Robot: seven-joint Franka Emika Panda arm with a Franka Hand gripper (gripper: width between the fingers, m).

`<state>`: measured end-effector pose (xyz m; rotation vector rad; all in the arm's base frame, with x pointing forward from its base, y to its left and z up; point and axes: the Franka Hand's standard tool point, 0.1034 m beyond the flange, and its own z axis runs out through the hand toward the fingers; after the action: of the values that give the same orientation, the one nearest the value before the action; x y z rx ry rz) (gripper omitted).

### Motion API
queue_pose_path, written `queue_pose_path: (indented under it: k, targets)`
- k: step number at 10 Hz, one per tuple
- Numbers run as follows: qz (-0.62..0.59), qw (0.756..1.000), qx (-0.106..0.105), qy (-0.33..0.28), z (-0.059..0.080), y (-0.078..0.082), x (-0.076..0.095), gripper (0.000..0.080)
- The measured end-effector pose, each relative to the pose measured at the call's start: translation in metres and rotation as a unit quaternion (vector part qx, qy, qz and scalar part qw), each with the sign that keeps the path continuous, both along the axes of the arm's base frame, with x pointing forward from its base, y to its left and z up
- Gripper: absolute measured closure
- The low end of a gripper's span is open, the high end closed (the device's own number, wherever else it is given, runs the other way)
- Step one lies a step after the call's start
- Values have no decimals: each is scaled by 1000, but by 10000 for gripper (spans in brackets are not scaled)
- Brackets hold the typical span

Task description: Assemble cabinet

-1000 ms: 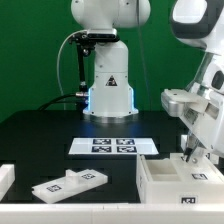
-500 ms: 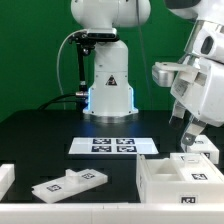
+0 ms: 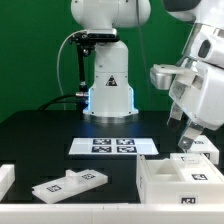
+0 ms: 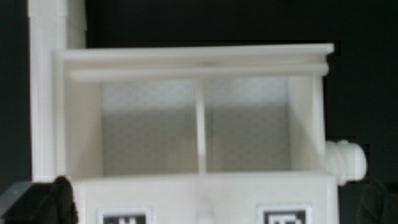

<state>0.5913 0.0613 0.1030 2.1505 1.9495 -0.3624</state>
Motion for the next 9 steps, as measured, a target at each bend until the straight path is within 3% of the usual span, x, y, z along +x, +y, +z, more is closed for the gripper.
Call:
queue_pose_path:
  k: [3, 4, 9]
  targets:
    - [-136, 990, 8, 26, -4, -49, -11, 2]
    - [-124, 992, 12, 28, -5, -61, -8, 2]
    - [-133, 991, 14, 25, -7, -64, -8, 2]
